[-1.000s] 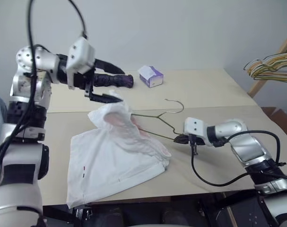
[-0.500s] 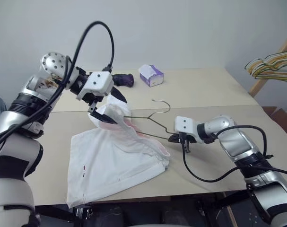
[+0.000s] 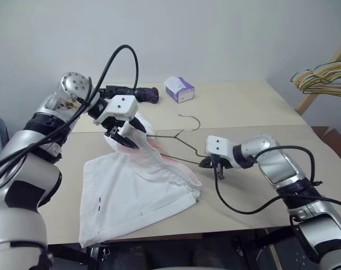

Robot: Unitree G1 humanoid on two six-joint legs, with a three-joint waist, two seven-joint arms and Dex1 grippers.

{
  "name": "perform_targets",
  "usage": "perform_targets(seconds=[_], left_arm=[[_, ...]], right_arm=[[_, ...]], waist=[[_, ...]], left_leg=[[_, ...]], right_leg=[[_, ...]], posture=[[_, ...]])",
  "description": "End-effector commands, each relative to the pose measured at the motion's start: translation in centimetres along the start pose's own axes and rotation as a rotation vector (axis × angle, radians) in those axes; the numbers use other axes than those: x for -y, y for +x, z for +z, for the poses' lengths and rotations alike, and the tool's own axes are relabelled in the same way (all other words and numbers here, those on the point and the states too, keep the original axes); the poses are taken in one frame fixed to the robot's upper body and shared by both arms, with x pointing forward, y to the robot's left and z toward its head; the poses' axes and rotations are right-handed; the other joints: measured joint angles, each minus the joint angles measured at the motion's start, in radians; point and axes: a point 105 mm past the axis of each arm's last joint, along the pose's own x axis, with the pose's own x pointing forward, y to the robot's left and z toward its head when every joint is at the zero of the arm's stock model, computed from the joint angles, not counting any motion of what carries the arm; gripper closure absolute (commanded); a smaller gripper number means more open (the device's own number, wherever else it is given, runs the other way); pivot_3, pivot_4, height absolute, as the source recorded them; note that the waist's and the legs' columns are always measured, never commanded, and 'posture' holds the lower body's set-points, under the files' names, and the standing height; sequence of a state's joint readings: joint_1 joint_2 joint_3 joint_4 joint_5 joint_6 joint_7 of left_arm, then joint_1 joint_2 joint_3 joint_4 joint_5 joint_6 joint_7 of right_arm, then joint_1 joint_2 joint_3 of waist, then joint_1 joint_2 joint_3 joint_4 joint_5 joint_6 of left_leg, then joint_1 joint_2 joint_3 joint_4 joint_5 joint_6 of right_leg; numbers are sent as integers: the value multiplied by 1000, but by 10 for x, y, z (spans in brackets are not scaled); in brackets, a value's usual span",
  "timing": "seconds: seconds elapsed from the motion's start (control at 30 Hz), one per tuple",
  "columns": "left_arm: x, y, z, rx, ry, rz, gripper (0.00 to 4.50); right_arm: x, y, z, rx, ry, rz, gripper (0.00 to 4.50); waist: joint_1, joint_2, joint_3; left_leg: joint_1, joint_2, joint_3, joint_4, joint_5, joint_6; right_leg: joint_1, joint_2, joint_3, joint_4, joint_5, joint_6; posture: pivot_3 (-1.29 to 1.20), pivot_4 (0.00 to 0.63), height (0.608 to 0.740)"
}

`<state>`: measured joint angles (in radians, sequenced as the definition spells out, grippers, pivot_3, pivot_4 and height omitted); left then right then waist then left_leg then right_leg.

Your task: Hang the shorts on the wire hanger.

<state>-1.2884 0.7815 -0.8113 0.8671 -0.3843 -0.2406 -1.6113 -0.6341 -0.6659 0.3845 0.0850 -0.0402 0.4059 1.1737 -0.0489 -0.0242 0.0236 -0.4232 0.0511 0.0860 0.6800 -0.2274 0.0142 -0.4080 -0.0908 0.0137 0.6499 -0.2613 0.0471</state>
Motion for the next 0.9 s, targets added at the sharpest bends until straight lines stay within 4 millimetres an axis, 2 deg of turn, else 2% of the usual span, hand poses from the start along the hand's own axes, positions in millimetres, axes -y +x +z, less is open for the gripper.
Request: perform_targets(seconds=[0.03,0.17,0.2,0.37,0.53,0.73,0.9], left_arm=[[-6,-5,6,-17,38,17,2917],[-9,-4,8,-7,46,27,4286],[-9,-4,7,-9,46,29,4479],[-9,-2,0,-55,51,25,4479],[-11,0,-3,-73,101,44,4479],[-18,-8,0,-54,104,105,4500],[-27,-16,-3,-62,94,191,4500]], right_arm=[[6,-3,15,22,-45,-22,4500],[5,-2,16,24,-46,-20,4500],[5,-2,16,21,-50,-13,4500],[8,-6,26,64,-55,-27,4500],[12,-8,33,107,-211,-112,4500],[20,-16,23,87,-184,-171,2666],[30,-47,10,84,-77,-285,883]], waist=[[0,0,0],[1,0,0],[1,0,0],[1,0,0],[0,0,0],[-1,0,0],[-3,0,0]], left_leg=[[0,0,0,0,0,0],[0,0,0,1,0,0],[0,0,0,1,0,0],[0,0,0,0,0,0],[0,0,0,0,0,0],[0,0,0,1,0,0],[0,0,0,1,0,0]], right_leg=[[0,0,0,0,0,0],[0,0,0,1,0,0],[0,0,0,1,0,0],[0,0,0,1,0,0],[0,0,0,1,0,0],[0,0,0,1,0,0],[0,0,0,1,0,0]], posture=[[-62,0,740],[-61,0,740],[-62,0,740],[-65,0,740],[-66,0,740],[-82,0,740],[-86,0,740]])
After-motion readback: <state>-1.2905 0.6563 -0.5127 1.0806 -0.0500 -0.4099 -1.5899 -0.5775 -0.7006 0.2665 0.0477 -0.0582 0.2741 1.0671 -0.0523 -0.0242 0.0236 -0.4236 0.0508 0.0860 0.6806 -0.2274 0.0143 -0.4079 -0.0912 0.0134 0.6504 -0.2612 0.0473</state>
